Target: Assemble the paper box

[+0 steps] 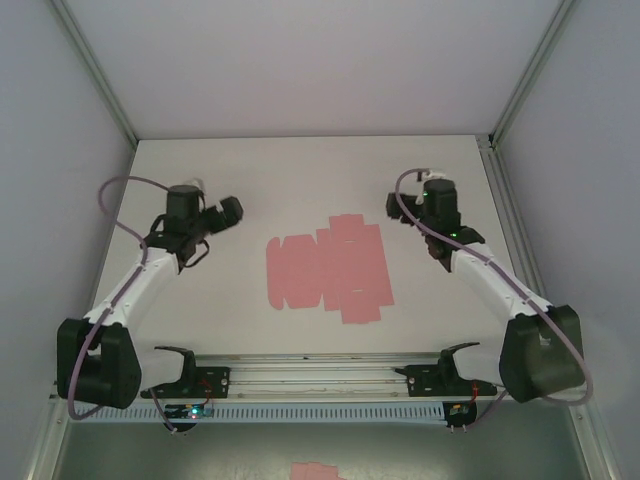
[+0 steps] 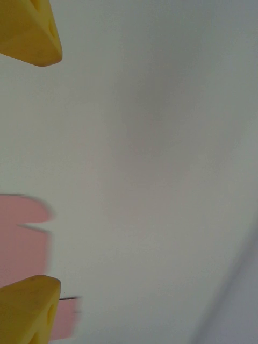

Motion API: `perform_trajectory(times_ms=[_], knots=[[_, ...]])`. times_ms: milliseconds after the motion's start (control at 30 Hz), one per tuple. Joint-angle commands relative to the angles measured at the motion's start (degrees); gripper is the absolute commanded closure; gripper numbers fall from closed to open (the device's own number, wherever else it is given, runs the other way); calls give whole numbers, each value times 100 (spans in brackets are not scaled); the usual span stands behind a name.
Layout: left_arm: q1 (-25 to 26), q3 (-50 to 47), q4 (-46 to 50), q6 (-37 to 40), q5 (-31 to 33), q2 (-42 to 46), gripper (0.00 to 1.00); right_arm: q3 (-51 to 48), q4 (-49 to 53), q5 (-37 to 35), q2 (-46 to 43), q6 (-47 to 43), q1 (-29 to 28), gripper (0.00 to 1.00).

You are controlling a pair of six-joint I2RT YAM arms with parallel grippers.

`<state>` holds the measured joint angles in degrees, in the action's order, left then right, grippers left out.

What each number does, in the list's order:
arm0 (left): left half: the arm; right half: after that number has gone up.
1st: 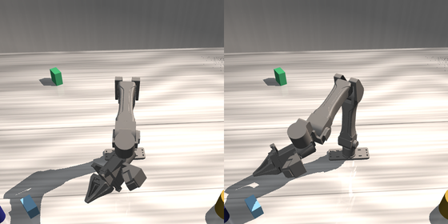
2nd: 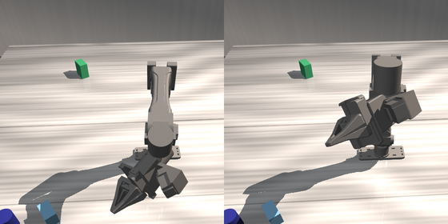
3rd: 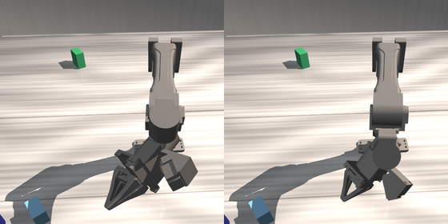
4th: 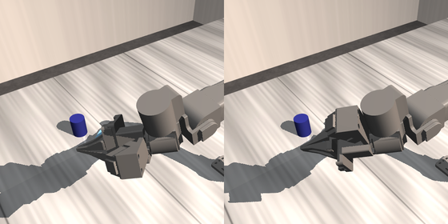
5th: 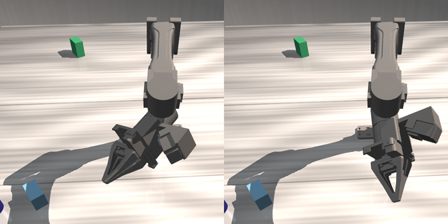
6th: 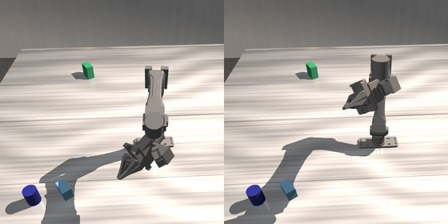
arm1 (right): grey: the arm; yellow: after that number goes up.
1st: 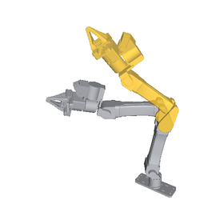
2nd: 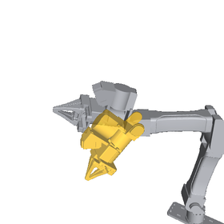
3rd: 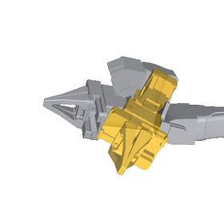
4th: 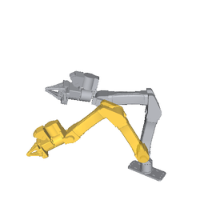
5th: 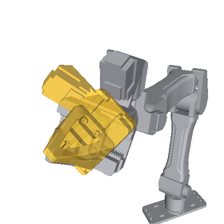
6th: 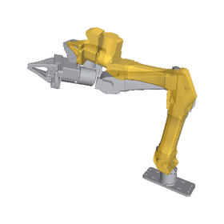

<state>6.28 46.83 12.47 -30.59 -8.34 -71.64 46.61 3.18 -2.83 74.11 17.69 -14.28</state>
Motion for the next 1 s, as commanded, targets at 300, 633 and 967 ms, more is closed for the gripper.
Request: perform_trajectory(times_ms=[300,633,967], knots=[[982,-385,18,-1411,-2134,-1078,7,-267,997,454,1389,847,-738,28],[1182,-58,272,-1120,-2787,-1770,20,-463,661,858,2005,1139,-788,39],[1219,40,856,-858,-2540,-2238,22,-826,304,1091,2208,1382,-822,43]])
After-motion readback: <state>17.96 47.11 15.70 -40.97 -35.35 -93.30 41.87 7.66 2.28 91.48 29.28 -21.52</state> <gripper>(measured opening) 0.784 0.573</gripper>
